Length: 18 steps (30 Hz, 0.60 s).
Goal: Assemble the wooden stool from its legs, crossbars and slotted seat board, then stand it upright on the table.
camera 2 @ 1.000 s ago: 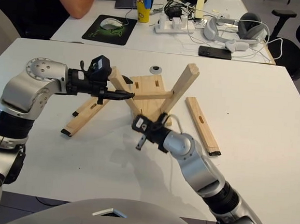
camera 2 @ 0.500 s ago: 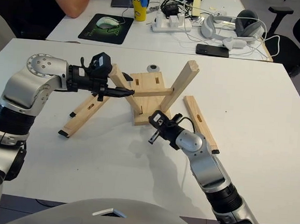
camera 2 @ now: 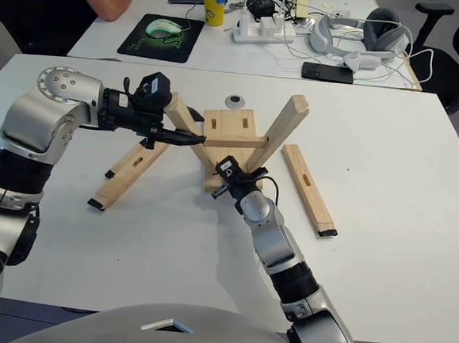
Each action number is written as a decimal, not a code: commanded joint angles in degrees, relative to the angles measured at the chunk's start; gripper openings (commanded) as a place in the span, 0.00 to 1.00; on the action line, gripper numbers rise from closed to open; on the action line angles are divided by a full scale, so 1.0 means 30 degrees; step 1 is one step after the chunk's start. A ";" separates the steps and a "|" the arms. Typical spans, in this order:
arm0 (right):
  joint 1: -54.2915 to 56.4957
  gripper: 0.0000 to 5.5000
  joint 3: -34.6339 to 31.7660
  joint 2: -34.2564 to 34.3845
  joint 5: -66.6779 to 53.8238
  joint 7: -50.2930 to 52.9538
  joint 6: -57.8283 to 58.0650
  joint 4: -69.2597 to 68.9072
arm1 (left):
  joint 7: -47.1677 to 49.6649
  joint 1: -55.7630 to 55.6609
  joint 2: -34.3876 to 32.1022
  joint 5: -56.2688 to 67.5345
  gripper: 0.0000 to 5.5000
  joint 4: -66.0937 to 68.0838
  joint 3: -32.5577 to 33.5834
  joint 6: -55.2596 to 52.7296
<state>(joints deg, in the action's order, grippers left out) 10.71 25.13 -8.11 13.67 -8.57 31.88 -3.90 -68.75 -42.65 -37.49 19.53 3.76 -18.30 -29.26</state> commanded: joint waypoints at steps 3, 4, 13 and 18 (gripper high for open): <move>0.0078 0.00 0.0934 -0.0320 0.0939 -0.1106 0.3056 0.1323 | -0.0442 0.0336 0.0388 -0.1237 0.37 0.1021 -0.1249 -0.0043; -0.0063 0.00 0.1433 -0.0545 0.1001 -0.1629 0.3696 0.1174 | -0.0312 0.0290 0.0625 -0.1175 0.37 0.1058 -0.1217 -0.0116; -0.1256 0.00 0.3517 -0.1374 0.0459 -0.4003 0.7149 0.0306 | 0.0180 -0.0505 0.2006 -0.1664 0.37 0.1280 -0.1669 -0.0300; -0.1508 0.00 0.4440 -0.1719 0.0085 -0.4846 0.8184 -0.0293 | 0.0318 -0.0999 0.3048 -0.2442 0.37 0.1795 -0.2435 0.0183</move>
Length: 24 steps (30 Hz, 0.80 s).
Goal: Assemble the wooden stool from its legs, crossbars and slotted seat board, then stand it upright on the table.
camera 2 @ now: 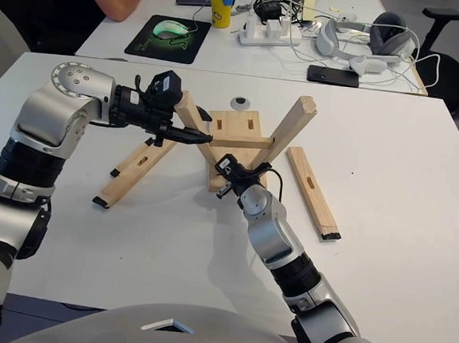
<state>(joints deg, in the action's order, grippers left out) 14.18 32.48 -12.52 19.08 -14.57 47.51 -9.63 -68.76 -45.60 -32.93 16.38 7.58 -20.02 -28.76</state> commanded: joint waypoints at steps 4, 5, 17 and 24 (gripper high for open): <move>-0.2775 0.00 0.2435 -0.0475 -0.1976 -0.3262 0.3329 0.1446 | 0.0445 0.0113 0.2032 -0.1450 0.37 0.0295 -0.1978 -0.0210; -0.2802 0.00 0.2478 -0.0538 -0.2041 -0.3320 0.3378 0.1417 | 0.0493 0.0196 0.2043 -0.1310 0.37 0.0245 -0.1819 -0.0341; -0.3082 0.00 0.2144 -0.0784 -0.2521 -0.3613 0.3450 0.1369 | 0.1345 0.0802 0.1586 -0.0444 0.47 -0.0274 0.0628 -0.0534; -0.3234 0.00 0.1553 -0.0593 -0.2491 -0.3319 0.3090 0.1561 | 0.1642 0.1015 0.0161 0.1604 0.65 -0.2301 0.3678 -0.2463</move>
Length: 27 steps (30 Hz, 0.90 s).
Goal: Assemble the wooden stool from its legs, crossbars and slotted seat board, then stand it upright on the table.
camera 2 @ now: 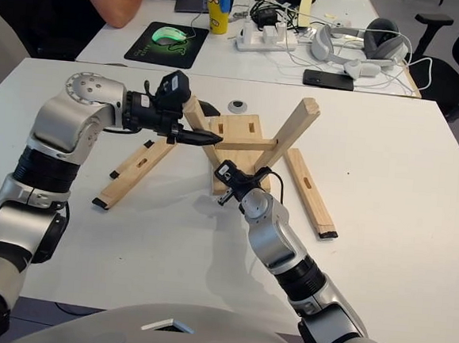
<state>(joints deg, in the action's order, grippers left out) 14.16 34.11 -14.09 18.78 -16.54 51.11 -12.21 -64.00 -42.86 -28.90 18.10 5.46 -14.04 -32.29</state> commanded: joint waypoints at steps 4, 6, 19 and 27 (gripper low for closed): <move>-0.3166 0.00 0.0687 0.0137 -0.2552 -0.2432 0.1734 0.2715 | -0.1232 0.0930 -0.4023 0.1124 0.74 -0.2539 0.2562 -0.1764; -0.3152 0.00 0.0602 0.0382 -0.2736 -0.2338 0.1684 0.3004 | -0.2112 0.1614 -0.5709 0.1474 0.79 -0.2761 0.3344 -0.2091; -0.1809 0.00 -0.2952 0.3721 -0.2583 -0.0002 0.0347 0.5837 | 0.2598 0.5480 -0.4115 0.1594 0.83 -0.3674 0.5354 -0.1854; -0.4477 0.00 -0.6238 0.0823 -0.4042 -0.1545 -0.0843 0.1135 | 0.5131 0.5227 -0.2576 0.3123 0.65 -0.2890 0.8636 -0.1043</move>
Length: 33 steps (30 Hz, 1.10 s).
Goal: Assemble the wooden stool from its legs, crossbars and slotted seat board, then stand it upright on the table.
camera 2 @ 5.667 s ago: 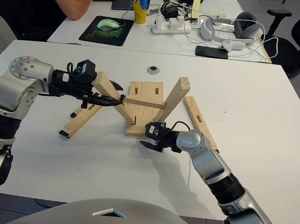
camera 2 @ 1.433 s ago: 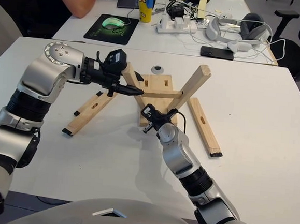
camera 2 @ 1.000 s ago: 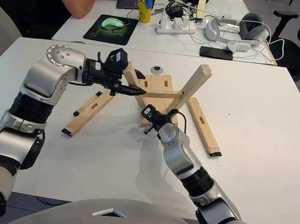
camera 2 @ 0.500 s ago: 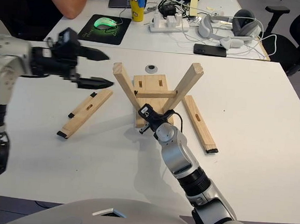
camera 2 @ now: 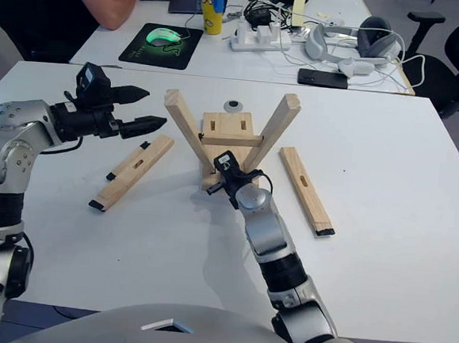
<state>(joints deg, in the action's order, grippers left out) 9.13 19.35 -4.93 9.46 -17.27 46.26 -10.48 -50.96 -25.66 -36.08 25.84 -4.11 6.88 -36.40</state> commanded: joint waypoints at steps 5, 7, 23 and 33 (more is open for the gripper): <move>-0.1955 0.00 -0.0893 -0.2558 -0.1161 -0.1432 -0.0470 0.2377 | 0.1427 -0.2373 -0.0334 0.1154 0.51 0.1223 0.2970 0.0931; -0.1861 0.00 -0.0765 -0.2352 -0.1225 -0.1339 -0.0859 0.2971 | 0.2057 -0.3641 0.0435 0.2078 0.47 0.0986 0.3208 0.0516; -0.1091 0.00 0.0656 -0.1859 -0.1349 -0.0848 -0.1443 0.5826 | 0.3604 -0.5564 0.4168 0.4653 0.06 -0.0635 0.0692 -0.1295; -0.1067 0.00 0.0945 -0.1755 -0.1409 -0.0760 -0.1430 0.6332 | 0.3897 -0.6705 0.4810 0.5474 0.01 -0.0244 0.0548 -0.1631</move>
<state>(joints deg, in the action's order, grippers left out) 12.13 18.98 -9.22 4.19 -18.70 35.16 -1.07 -39.89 -43.20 -21.30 42.05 -5.35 8.20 -40.65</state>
